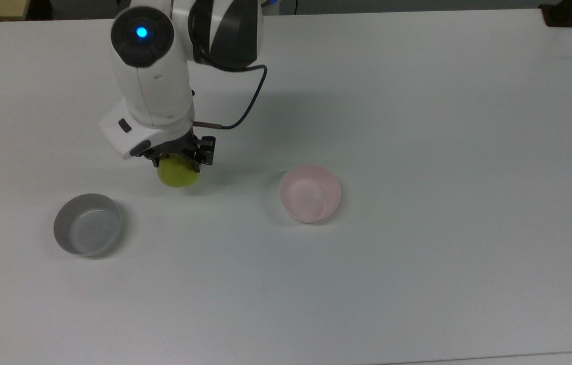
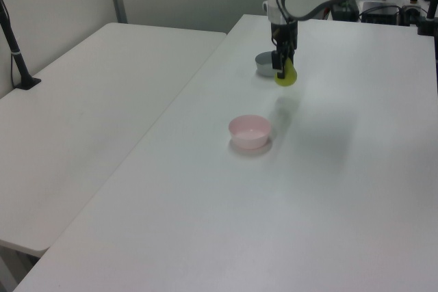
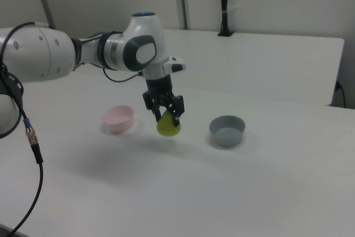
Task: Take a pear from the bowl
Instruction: 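Lift the pear out of the pink bowl and carry it toward the grey bowl, then lower the pear onto the table, open the gripper and raise it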
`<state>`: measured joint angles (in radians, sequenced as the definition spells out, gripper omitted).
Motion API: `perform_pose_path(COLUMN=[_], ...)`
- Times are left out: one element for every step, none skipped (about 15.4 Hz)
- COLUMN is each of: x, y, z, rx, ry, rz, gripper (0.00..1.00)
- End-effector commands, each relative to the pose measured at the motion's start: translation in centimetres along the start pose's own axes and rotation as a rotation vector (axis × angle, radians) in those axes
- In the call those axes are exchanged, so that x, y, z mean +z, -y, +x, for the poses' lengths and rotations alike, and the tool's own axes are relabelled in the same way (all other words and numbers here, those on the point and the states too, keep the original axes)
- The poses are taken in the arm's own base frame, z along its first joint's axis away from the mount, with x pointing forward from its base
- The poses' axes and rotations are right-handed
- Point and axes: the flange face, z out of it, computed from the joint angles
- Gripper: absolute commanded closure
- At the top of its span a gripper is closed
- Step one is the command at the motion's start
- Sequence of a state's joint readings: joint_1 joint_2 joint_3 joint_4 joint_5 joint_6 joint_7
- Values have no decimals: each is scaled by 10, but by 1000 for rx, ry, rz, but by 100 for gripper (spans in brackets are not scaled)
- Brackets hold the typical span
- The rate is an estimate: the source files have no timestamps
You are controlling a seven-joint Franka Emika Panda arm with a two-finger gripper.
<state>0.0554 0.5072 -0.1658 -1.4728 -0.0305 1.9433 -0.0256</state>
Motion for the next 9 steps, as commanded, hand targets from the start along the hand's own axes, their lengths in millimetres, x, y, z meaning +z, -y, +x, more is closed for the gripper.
perform_pose_path(x=[21, 28, 33, 37, 38, 39, 36, 32, 23], y=[6, 7, 8, 8, 9, 7, 7, 6, 5], z=[5, 6, 6, 6, 6, 6, 6, 6, 5], rx=[-18, -19, -21, -23, -28, -29, -31, -29, -25], ry=[-1, 8, 16, 22, 24, 24, 21, 15, 9], rz=[-22, -25, -27, -35, -42, -43, -43, -42, -40], gripper=[45, 45, 42, 41, 36, 25, 3, 0, 0])
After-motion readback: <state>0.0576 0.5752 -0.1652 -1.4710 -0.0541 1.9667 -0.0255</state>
